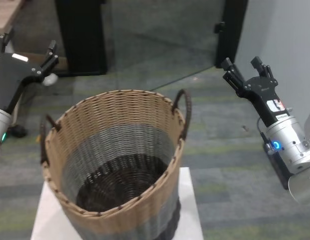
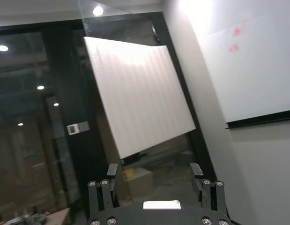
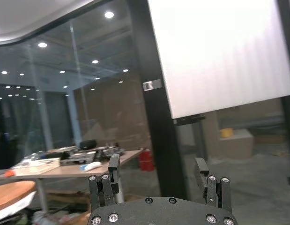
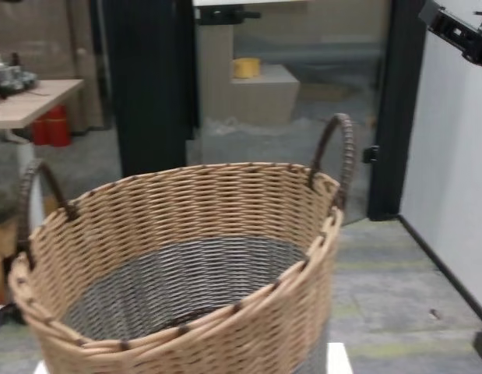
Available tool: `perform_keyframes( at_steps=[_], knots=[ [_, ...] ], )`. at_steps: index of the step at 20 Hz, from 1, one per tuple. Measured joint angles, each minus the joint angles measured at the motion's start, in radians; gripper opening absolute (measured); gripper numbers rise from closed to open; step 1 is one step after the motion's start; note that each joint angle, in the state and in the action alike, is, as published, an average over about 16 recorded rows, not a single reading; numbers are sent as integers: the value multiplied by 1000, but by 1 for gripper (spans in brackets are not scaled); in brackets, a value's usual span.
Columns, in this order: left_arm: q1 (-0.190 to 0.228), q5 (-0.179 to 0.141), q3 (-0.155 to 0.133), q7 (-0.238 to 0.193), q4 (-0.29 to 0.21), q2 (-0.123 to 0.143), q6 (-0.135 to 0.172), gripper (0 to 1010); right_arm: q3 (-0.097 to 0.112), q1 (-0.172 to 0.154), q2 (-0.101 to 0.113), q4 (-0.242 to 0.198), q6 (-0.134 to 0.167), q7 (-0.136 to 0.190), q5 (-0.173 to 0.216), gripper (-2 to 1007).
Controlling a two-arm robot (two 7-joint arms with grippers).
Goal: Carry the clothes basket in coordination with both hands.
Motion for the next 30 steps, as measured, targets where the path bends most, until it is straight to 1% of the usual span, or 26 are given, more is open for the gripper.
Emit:
perform_keyframes(
  at_steps=[30],
  knots=[
    [1, -5, 0, -1, 1, 1, 5, 1002, -1, 1, 1, 1, 1, 0, -2, 1000]
  ],
)
